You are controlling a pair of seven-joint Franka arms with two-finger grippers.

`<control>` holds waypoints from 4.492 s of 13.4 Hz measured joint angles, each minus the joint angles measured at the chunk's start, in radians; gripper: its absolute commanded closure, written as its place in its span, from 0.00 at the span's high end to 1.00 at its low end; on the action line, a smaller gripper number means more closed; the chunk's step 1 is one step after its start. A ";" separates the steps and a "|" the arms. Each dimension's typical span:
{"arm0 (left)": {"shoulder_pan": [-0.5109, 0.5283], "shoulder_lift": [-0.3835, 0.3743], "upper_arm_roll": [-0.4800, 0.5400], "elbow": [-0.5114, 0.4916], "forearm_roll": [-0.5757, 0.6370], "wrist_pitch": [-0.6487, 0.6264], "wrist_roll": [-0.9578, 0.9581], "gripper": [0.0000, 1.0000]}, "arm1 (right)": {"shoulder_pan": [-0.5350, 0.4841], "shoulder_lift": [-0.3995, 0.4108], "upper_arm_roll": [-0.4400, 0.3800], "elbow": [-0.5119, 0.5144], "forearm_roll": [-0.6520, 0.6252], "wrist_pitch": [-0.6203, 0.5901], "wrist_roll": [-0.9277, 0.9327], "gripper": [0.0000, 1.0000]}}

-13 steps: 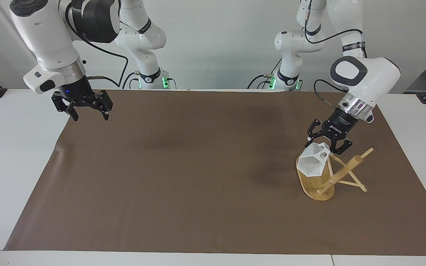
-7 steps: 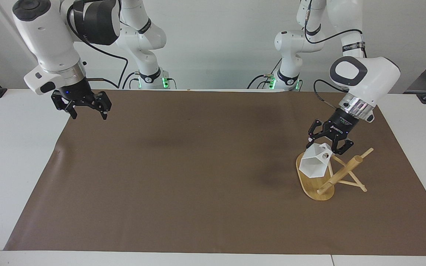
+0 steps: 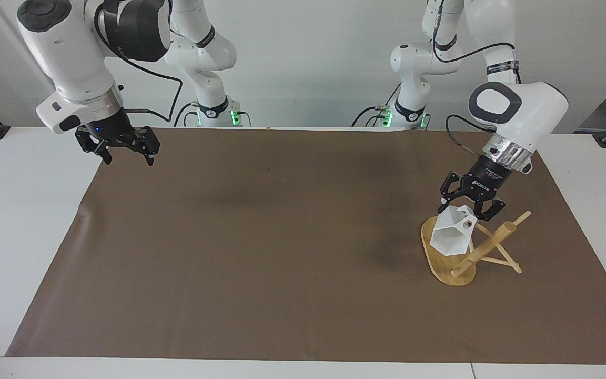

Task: Hang cup on rack
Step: 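Lower the mug onto a peg of the wooden mug tree with the left gripper, then open the left gripper and pull it back from the mug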

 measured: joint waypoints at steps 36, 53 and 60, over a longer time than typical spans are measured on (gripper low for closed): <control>0.058 -0.021 0.007 0.021 0.297 -0.053 -0.062 1.00 | 0.001 -0.031 -0.024 0.006 0.047 -0.015 0.054 1.00; 0.080 -0.124 0.010 0.217 0.577 -0.532 0.896 1.00 | 0.001 -0.031 -0.027 0.006 0.047 -0.015 0.054 1.00; 0.076 -0.124 -0.003 0.275 0.730 -0.650 1.568 1.00 | 0.001 -0.031 -0.027 0.005 0.047 -0.015 0.054 1.00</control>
